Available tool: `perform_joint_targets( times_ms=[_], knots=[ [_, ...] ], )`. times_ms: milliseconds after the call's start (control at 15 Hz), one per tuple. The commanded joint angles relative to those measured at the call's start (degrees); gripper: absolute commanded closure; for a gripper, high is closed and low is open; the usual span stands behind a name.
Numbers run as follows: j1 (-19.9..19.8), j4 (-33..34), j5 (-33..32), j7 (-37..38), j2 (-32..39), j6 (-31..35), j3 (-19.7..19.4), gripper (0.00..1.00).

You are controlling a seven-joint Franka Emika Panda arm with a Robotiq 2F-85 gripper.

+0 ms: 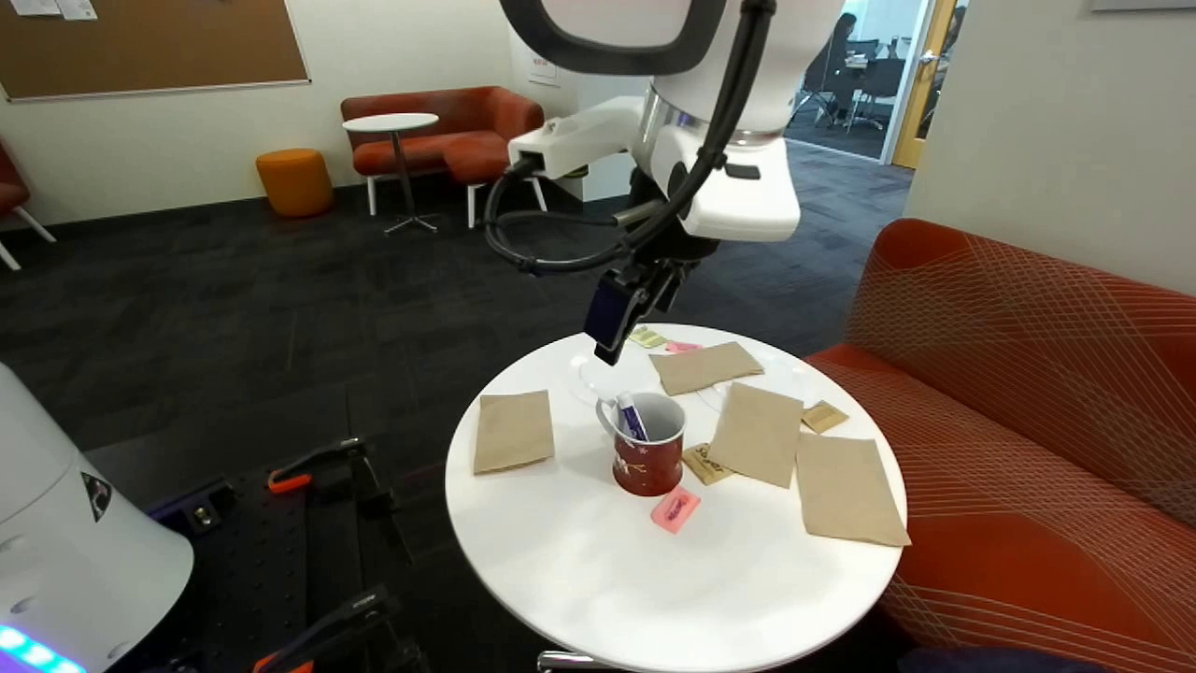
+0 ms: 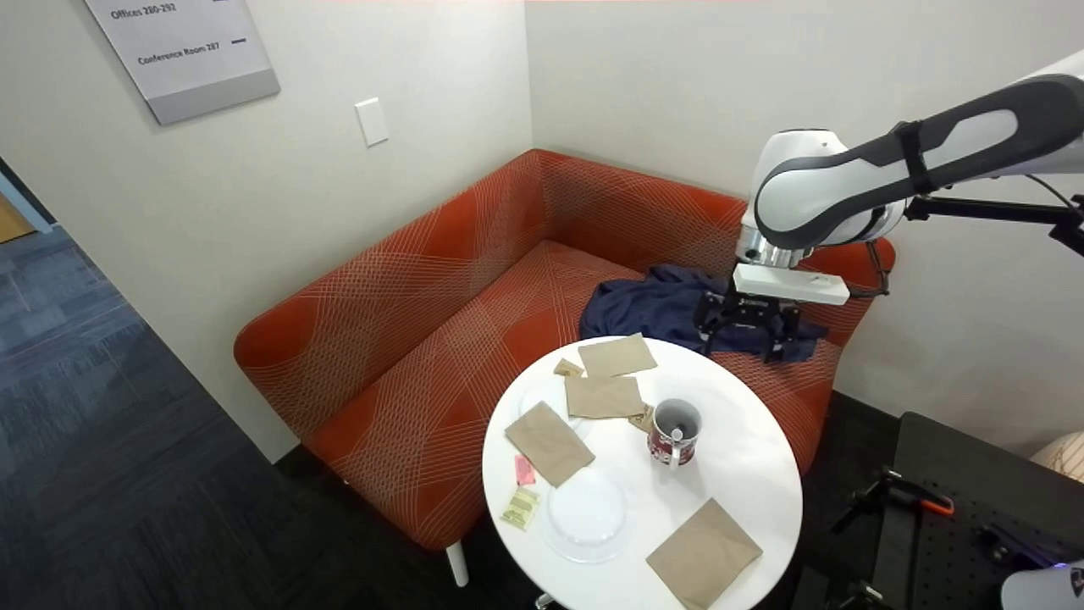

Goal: Take the marker out of the cup and put it on the table

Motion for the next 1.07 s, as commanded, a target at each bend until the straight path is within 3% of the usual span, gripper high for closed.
perform_joint_targets(
  times_ms=[0, 800, 933, 1000],
  knots=[
    [-0.5, 0.5, 2.0, 0.4, 1.4, 0.0, -0.9, 0.0],
    [-0.9, 4.5, 9.7, 0.8, 10.6, 1.6, -0.9, 0.01],
    [-0.8, 6.2, 10.3, 1.0, 12.4, 1.3, -0.8, 0.08],
    [-0.7, 7.0, 10.6, 1.1, 13.3, 1.4, -0.7, 0.18]
  ],
)
